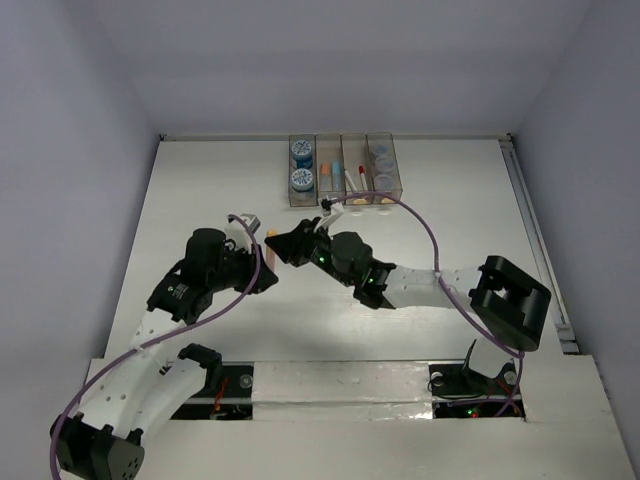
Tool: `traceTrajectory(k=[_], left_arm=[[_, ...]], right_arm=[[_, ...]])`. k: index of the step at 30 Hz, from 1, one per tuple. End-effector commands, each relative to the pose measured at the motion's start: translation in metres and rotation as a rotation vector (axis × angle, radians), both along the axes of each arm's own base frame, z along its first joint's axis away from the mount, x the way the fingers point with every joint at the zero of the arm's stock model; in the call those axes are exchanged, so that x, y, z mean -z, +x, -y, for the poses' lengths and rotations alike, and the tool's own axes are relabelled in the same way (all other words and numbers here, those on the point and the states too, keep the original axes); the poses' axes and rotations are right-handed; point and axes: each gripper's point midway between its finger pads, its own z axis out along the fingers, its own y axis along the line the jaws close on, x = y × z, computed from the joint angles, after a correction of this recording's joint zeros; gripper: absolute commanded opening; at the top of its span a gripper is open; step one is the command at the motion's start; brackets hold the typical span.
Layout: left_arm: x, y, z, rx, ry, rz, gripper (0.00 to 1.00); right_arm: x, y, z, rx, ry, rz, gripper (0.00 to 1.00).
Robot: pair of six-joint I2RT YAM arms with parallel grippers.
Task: Sort the stationery into containers
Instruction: Close the pen cap on the pen, then place the pen in the storage box.
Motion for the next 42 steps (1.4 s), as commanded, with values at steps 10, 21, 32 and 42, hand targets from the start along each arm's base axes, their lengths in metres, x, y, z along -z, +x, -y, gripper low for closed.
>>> traceTrajectory(k=[10,21,32,42], left_arm=[[-0.145,0.086,-0.019,-0.244,-0.100,0.528,0.00],[-0.204,0.094,-0.010,-0.241,-0.196,0.607,0.00],[-0.239,0.111,-0.010,-0.287,-0.247,0.670,0.00],[-0.157,0.095,-0.004,-0.232,-0.173,0.482,0.13]], right_arm=[[0.125,-0.133,-0.005,-0.424,-0.346,-0.236,0.00],[0.129,-0.135,-0.002,-0.435,-0.354,-0.231,0.00],[0.125,-0.140,-0.001,-0.464,-0.335,-0.212,0.00],[0.048,-0.035,0.020,-0.167,-0.223,-0.083,0.00]])
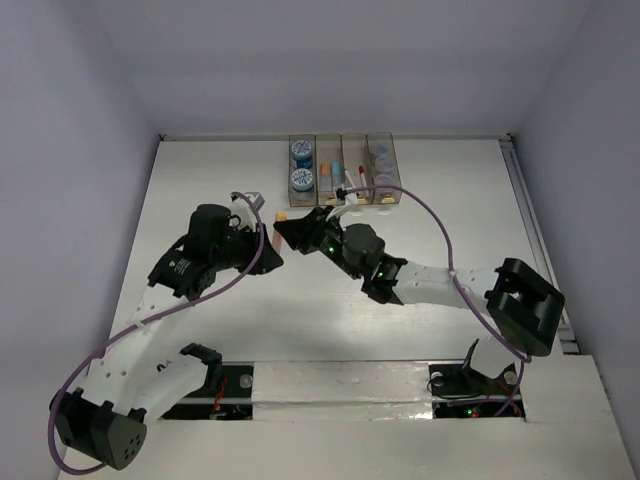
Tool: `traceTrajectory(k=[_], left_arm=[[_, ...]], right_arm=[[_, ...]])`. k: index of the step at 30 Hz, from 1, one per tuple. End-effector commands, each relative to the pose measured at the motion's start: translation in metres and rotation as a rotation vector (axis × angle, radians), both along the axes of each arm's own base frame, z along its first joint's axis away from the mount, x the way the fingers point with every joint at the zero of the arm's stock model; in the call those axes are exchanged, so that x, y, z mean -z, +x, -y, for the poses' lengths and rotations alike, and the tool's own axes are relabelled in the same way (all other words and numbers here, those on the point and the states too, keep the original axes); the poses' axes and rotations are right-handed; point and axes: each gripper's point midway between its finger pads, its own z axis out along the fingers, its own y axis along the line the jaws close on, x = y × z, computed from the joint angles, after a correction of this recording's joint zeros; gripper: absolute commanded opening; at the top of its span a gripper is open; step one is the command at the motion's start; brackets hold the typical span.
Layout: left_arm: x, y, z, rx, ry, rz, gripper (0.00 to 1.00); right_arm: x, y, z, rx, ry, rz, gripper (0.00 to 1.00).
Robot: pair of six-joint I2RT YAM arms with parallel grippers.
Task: Sort the stationery into containers
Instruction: Place the pen in the storage box.
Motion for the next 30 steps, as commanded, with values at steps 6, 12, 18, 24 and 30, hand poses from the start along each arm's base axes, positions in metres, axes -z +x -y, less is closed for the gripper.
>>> traceTrajectory(k=[6,12,18,24,30], left_arm=[[-0.087,0.051,-0.028,-0.219,-0.099,0.492,0.35],[-0.065,0.039,-0.039,-0.224,-0.041,0.491,0.47],[-0.063,0.034,-0.038,-0.211,-0.059,0.525,0.99],[-0.068,0.025,-0.025,-0.143,-0.085,0.542,0.99],[-0.073,0.021,-0.025,-0.151,-0.075,0.561,0.99]], right_arm=[[0.019,0.064,0.046,0.048,-0.207,-0.040,0.00],[-0.010,0.144,0.097,0.222,-0.211,0.021,0.00],[0.001,0.218,0.133,0.326,-0.352,0.028,0.00],[0.050,0.278,0.130,0.317,-0.525,-0.013,0.00],[0.059,0.320,0.116,0.293,-0.612,-0.002,0.01]])
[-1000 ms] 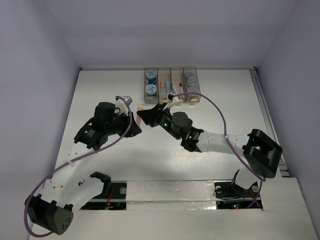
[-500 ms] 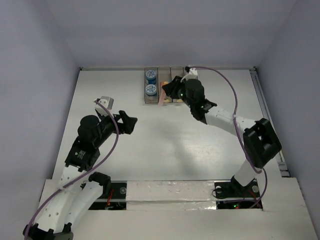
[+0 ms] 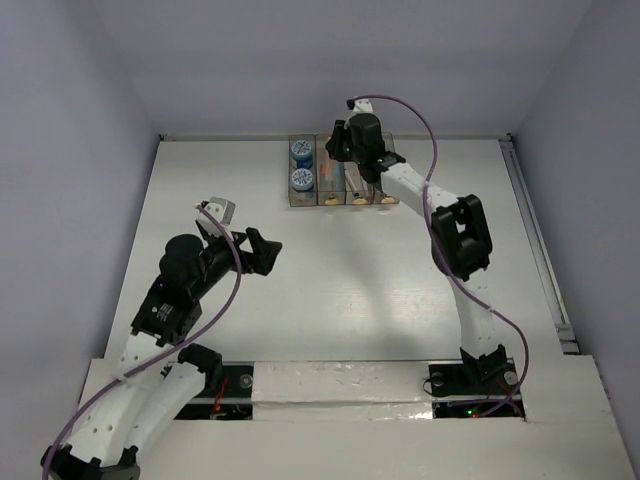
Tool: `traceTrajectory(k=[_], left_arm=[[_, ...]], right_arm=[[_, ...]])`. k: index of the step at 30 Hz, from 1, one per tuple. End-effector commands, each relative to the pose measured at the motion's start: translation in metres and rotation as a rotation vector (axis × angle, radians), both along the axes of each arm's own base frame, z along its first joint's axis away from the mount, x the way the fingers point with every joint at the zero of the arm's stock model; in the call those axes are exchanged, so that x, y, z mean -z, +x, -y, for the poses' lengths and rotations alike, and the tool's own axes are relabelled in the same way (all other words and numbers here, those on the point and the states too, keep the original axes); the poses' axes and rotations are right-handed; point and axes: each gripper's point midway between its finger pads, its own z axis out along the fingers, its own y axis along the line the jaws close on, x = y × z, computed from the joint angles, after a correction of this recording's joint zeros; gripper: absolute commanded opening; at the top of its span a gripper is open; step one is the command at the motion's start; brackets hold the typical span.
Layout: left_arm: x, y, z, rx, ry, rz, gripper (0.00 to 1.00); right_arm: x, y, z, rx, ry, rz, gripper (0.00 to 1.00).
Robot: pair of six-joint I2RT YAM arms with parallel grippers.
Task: Sort the stationery into containers
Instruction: Place the pen in the storage box, then reset both arms
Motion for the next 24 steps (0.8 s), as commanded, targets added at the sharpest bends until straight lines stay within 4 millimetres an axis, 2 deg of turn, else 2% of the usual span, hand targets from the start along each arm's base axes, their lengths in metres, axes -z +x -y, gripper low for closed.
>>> traceTrajectory(k=[1,2,3,4,6,7,8,9,11,12,13,15,16,17,18,19,20,21,22,23,24], left_arm=[[-0.022,0.001,0.001,-0.002,-0.013,0.084,0.99],[-0.022,0.002,0.000,-0.005,-0.012,0.084,0.99],[-0.022,0.002,0.000,-0.006,-0.010,0.083,0.99],[-0.023,0.002,0.000,-0.009,-0.012,0.085,0.99],[-0.023,0.002,0.000,-0.009,-0.012,0.084,0.99],[-0.023,0.003,0.000,-0.008,-0.013,0.083,0.99],[-0.024,0.003,0.000,-0.010,-0.014,0.083,0.99],[-0.024,0.003,0.000,-0.011,-0.014,0.083,0.99],[-0.025,0.002,0.000,-0.010,-0.015,0.085,0.99],[-0.026,0.004,-0.003,-0.022,-0.016,0.087,0.99],[-0.026,0.005,-0.006,-0.031,-0.015,0.087,0.99],[-0.029,0.006,-0.008,-0.038,-0.019,0.093,0.99],[-0.030,0.005,-0.007,-0.030,-0.022,0.097,0.99],[-0.031,0.006,-0.009,-0.038,-0.025,0.101,0.99],[-0.031,0.006,-0.009,-0.034,-0.027,0.102,0.99],[-0.033,0.005,-0.009,-0.031,-0.029,0.107,0.99],[-0.033,0.005,-0.009,-0.034,-0.031,0.110,0.99],[-0.035,0.004,-0.009,-0.033,-0.035,0.114,0.99],[-0.039,0.003,-0.009,-0.032,-0.040,0.123,0.99],[-0.042,0.001,-0.009,-0.030,-0.046,0.134,0.99],[-0.046,0.002,-0.012,-0.042,-0.058,0.146,0.99]], right_arm=[[0.014,0.006,-0.005,-0.049,-0.102,-0.051,0.11],[0.016,0.008,-0.007,-0.056,-0.110,-0.054,0.20],[0.007,0.011,-0.010,-0.061,-0.102,-0.041,0.30],[0.011,0.011,-0.009,-0.059,-0.110,-0.056,0.51],[-0.002,0.009,-0.009,-0.061,-0.096,-0.041,0.69],[-0.007,0.007,-0.009,-0.061,-0.089,-0.031,0.84],[-0.015,0.005,-0.008,-0.061,-0.078,-0.020,0.90],[-0.043,-0.004,-0.009,-0.085,-0.049,0.014,0.96],[-0.055,-0.016,-0.006,-0.097,-0.024,0.025,1.00],[-0.098,-0.028,-0.003,-0.109,0.021,0.095,1.00],[-0.084,-0.041,0.002,-0.112,0.017,0.064,1.00],[-0.101,-0.066,0.011,-0.121,0.059,0.086,0.95],[-0.158,-0.090,0.021,-0.134,0.121,0.208,1.00],[-0.130,-0.108,0.029,-0.141,0.109,0.156,1.00],[-0.138,-0.124,0.035,-0.148,0.124,0.167,1.00],[-0.179,-0.153,0.050,-0.154,0.165,0.248,1.00],[-0.184,-0.170,0.057,-0.155,0.190,0.254,1.00],[-0.157,-0.188,0.065,-0.157,0.181,0.210,1.00],[-0.163,-0.204,0.073,-0.158,0.203,0.237,1.00],[-0.197,-0.237,0.090,-0.157,0.256,0.317,1.00],[-0.172,-0.249,0.101,-0.128,0.255,0.282,1.00]])
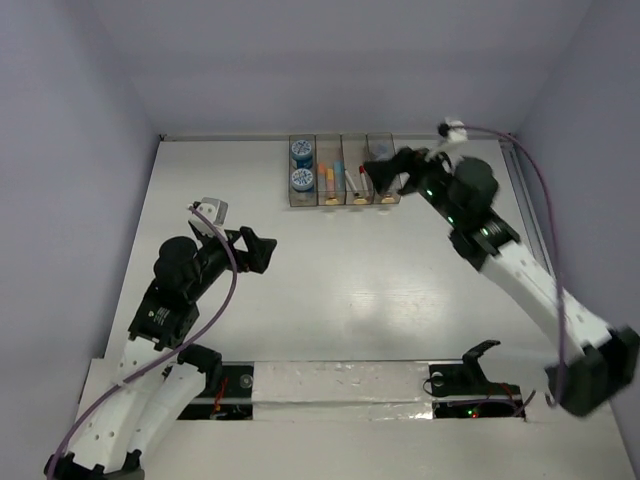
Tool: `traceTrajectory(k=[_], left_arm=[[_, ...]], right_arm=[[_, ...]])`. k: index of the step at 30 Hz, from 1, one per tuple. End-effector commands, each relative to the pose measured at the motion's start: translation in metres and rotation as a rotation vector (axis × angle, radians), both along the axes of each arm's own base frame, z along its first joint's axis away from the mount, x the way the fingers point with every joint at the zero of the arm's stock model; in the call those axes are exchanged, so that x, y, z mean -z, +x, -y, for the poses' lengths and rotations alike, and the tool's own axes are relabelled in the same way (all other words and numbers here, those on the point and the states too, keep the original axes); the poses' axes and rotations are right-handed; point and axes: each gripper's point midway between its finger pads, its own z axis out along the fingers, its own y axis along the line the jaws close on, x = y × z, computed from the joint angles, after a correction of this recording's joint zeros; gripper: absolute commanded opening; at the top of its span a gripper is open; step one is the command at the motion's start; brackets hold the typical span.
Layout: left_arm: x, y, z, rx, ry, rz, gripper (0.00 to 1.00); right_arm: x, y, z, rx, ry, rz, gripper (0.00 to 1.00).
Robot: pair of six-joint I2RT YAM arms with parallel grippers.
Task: Sort the stationery into containers
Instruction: Reset both arms
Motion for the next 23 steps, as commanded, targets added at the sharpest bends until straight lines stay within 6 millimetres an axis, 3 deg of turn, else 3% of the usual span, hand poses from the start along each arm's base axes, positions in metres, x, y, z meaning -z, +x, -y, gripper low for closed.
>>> traceTrajectory(k=[1,2,3,5,6,8,13,17,19,23], left_arm=[[-0.048,-0.005,-0.001,-0.001,-0.083,0.141,0.99],[-0.053,-0.007,-0.003,-0.004,-0.089,0.157,0.99],[-0.062,-0.010,-0.003,-0.007,-0.119,0.180,0.99],[-0.086,-0.016,-0.009,-0.029,-0.155,0.240,0.99],[-0.097,-0.018,-0.012,-0.042,-0.171,0.262,0.99],[-0.124,-0.023,-0.022,-0.086,-0.193,0.322,0.99],[-0.169,-0.040,-0.046,-0.177,-0.233,0.423,0.99],[-0.177,-0.051,-0.054,-0.198,-0.262,0.460,0.99],[-0.176,-0.056,-0.054,-0.191,-0.271,0.468,0.99],[-0.155,-0.050,-0.050,-0.187,-0.290,0.425,0.99]], right_arm=[[-0.026,-0.074,0.039,0.012,0.153,0.105,1.00],[-0.025,-0.087,0.048,0.018,0.175,0.121,1.00],[0.003,-0.094,0.058,0.057,0.163,0.082,1.00],[0.005,-0.112,0.078,0.110,0.194,0.089,1.00],[-0.001,-0.130,0.099,0.163,0.212,0.112,1.00],[-0.003,-0.146,0.119,0.218,0.213,0.127,1.00],[-0.031,-0.196,0.176,0.363,0.285,0.234,1.00],[-0.033,-0.207,0.196,0.430,0.314,0.260,1.00],[-0.028,-0.203,0.196,0.441,0.301,0.247,1.00],[-0.014,-0.187,0.183,0.422,0.250,0.186,1.00]])
